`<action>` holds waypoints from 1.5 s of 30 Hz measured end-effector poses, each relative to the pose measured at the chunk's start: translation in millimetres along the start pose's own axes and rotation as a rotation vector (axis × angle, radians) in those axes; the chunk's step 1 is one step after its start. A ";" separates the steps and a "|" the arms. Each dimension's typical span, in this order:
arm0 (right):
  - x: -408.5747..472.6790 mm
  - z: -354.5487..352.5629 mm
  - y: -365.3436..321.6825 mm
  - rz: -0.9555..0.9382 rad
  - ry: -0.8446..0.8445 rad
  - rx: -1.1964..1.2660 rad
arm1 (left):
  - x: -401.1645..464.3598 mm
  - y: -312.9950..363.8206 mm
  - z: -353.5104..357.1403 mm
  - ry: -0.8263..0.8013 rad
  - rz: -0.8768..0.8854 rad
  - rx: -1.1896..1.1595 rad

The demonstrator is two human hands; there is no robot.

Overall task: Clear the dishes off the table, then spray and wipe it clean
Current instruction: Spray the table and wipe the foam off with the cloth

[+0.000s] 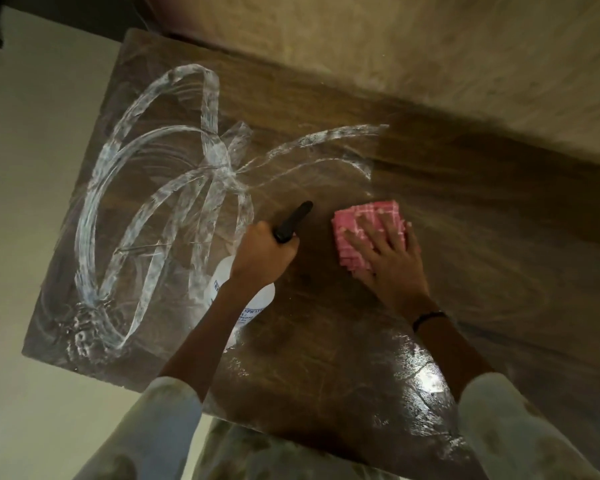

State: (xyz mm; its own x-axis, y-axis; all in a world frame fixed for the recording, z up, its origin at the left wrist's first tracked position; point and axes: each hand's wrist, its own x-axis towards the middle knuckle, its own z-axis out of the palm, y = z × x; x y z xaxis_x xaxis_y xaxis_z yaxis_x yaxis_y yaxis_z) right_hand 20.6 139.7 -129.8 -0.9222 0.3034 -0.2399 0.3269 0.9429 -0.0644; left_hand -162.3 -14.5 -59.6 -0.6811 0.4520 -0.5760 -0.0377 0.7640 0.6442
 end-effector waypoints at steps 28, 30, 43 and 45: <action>176.9 -49.7 47.8 0.319 0.019 0.225 | 50.4 55.5 -14.1 -0.091 -0.020 -0.003; 187.3 -48.5 25.3 0.234 0.024 0.192 | 50.2 52.0 -17.9 -0.075 -0.027 -0.012; 134.4 -35.4 39.4 0.201 0.015 0.101 | 64.3 37.0 -50.7 -0.001 -0.065 -0.026; 168.4 -43.9 30.5 0.281 0.034 0.134 | 67.8 31.5 -55.9 0.014 -0.068 -0.024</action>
State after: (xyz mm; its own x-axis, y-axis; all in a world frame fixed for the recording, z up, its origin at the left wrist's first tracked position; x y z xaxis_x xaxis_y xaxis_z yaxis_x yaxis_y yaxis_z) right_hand -133.8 225.6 -129.7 -0.7978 0.5558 -0.2336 0.5918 0.7959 -0.1278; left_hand -250.6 14.4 -50.2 -0.6864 0.3929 -0.6119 -0.1018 0.7812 0.6159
